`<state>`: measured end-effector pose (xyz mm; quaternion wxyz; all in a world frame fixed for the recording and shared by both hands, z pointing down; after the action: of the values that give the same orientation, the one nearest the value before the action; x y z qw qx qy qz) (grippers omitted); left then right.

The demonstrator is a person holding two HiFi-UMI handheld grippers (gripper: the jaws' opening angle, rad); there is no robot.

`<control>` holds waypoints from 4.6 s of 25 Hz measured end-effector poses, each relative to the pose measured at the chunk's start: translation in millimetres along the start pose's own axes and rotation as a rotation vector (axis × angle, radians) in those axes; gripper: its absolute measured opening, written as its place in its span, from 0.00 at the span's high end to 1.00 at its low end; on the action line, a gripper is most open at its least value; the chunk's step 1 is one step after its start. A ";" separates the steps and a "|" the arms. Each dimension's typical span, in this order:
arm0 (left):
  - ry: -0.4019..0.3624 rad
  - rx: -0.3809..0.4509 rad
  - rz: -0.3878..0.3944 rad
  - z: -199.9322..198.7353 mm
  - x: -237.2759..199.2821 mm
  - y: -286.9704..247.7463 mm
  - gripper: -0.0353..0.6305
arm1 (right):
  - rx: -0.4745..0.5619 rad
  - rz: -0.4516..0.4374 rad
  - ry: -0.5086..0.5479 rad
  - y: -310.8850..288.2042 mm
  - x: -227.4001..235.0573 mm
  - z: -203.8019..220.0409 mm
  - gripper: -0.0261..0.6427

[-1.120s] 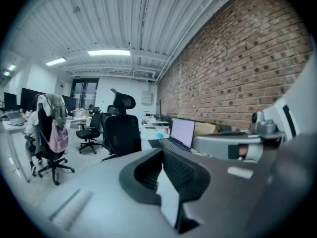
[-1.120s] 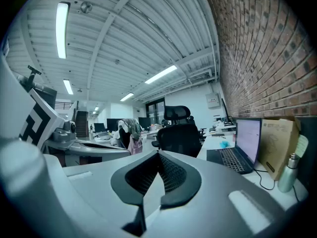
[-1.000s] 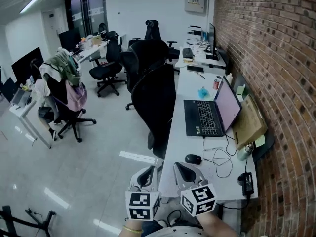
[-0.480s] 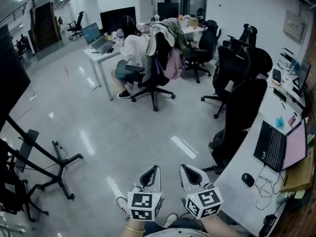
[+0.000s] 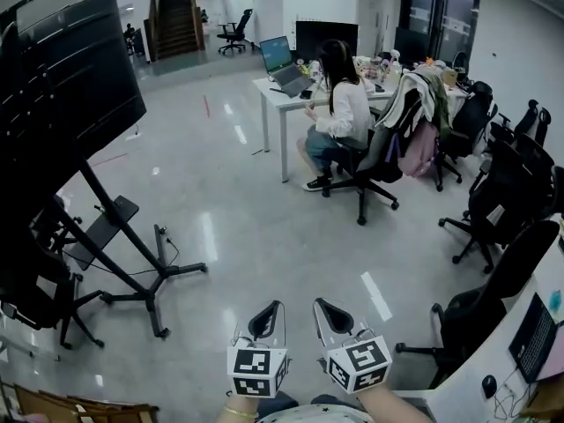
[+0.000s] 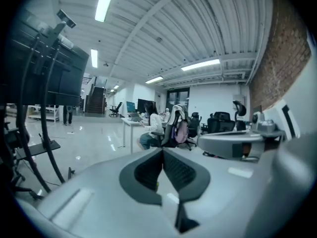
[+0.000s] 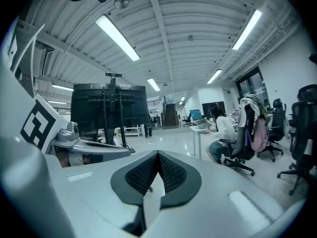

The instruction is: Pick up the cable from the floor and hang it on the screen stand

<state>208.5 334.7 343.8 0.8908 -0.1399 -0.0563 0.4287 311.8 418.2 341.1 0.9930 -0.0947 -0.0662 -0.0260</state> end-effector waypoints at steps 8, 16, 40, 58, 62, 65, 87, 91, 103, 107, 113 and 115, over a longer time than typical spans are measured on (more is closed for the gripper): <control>0.047 -0.014 -0.212 -17.1 -174.3 -23.2 0.94 | -0.030 -0.226 0.044 -187.0 -68.4 -31.8 0.96; 0.108 -0.022 -0.401 -7.6 -322.6 -12.8 0.94 | -0.067 -0.369 0.068 -318.3 -136.7 -37.5 0.96; 0.322 -0.122 -0.786 118.7 -594.9 -77.8 0.94 | -0.318 -0.745 0.221 -658.4 -248.8 66.2 0.96; 0.430 -0.285 -0.911 422.9 -763.1 -224.9 0.94 | -0.523 -0.904 0.466 -934.3 -296.8 437.0 0.82; 0.504 -0.275 -0.942 456.9 -783.6 -230.2 0.94 | -0.513 -0.991 0.636 -966.9 -323.3 485.1 0.76; 0.514 -0.274 -0.951 468.5 -795.7 -227.4 0.94 | -0.516 -1.061 0.769 -975.7 -340.5 507.1 0.83; 0.456 -0.133 -0.845 191.3 -689.5 -136.1 0.94 | -0.168 -0.753 0.574 -830.2 -270.0 179.9 0.95; 0.374 -0.087 -0.841 97.3 -684.4 -106.5 0.94 | -0.086 -0.680 0.500 -807.1 -264.4 75.7 0.95; 0.186 0.018 -0.872 -134.3 -693.4 -46.2 0.94 | 0.059 -0.667 0.424 -739.3 -312.3 -198.0 0.96; 0.130 0.050 -0.899 -194.2 -704.5 -33.0 0.94 | 0.103 -0.660 0.418 -733.6 -324.8 -257.0 0.96; 0.062 0.134 -0.903 -276.0 -722.2 -21.6 0.94 | 0.180 -0.658 0.388 -735.2 -345.4 -342.4 0.96; 0.035 0.170 -0.908 -303.6 -729.1 -20.1 0.94 | 0.221 -0.660 0.365 -735.6 -350.7 -375.9 0.96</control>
<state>-166.1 -306.5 74.4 0.9975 -0.0347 -0.0613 -0.0042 -34.9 -361.6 63.1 0.9308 0.0454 0.0822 -0.3532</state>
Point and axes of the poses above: the fingertips, and each gripper's own axes: y backward along the fingers, x to its right, z out of its underside, the point moved 6 cm from there along y, backward along the fingers, and after that the axes turned 10 degrees about -z, right-handed, at the moved point
